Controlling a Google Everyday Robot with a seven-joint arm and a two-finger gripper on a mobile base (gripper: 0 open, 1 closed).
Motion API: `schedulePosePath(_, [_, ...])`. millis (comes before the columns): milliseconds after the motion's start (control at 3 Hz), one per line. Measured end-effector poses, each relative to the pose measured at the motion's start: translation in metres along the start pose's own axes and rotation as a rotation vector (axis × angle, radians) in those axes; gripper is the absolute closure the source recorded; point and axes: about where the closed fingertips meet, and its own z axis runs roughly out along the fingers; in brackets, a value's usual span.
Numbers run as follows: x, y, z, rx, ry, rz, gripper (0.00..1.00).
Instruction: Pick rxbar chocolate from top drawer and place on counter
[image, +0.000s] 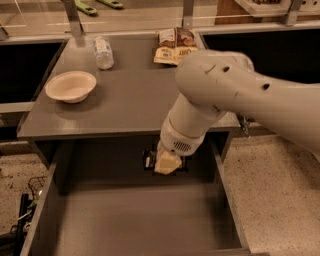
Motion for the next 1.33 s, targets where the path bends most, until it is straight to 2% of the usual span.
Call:
schedulePosePath(667, [-0.005,-0.019,-0.085,0.156,0.039,0.000,1.00])
schedulePosePath(1000, [-0.006,-0.049,-0.123,0.231,0.035,0.026,1.00])
schedulePosePath(1333, [-0.006,-0.050,-0.122,0.230,0.033,0.025,1.00])
